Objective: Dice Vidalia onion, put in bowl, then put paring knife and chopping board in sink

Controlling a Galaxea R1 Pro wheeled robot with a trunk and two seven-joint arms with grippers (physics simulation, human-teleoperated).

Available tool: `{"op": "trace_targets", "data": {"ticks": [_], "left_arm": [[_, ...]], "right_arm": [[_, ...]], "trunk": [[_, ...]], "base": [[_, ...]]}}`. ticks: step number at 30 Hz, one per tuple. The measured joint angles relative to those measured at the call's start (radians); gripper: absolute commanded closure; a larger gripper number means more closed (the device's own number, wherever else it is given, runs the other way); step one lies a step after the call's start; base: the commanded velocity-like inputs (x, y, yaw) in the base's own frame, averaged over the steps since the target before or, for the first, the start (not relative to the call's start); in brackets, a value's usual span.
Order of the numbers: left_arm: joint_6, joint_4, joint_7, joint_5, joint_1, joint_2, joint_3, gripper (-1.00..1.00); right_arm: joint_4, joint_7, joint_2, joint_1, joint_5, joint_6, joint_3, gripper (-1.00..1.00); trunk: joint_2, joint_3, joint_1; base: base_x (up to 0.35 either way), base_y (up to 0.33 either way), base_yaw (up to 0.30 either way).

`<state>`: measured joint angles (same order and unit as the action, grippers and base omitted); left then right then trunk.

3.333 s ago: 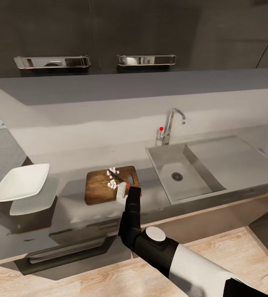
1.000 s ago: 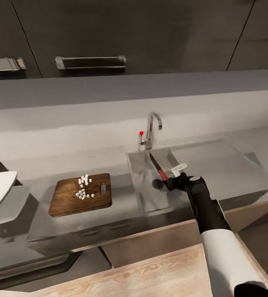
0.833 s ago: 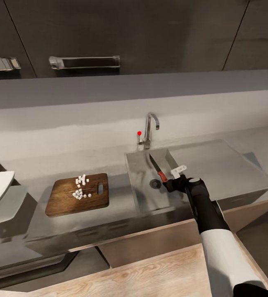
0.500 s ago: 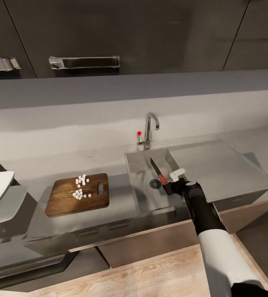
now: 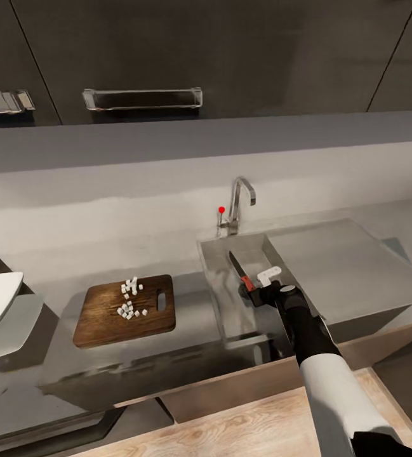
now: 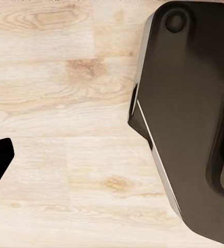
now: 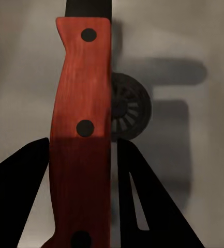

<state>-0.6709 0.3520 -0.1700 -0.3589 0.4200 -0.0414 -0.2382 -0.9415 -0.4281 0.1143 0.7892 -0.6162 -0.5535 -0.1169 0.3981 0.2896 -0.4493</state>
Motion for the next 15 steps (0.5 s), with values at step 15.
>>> {"op": "trace_targets", "data": {"ticks": [15], "left_arm": [[0.0,0.0,0.0,0.0,0.0,0.0,0.0,-1.0]], "right_arm": [[0.129,0.105,0.001,0.0,0.001,0.085,-0.001,1.0]], "trunk": [[0.0,0.0,0.0]], "base": [[0.025,0.003,0.0]]}}
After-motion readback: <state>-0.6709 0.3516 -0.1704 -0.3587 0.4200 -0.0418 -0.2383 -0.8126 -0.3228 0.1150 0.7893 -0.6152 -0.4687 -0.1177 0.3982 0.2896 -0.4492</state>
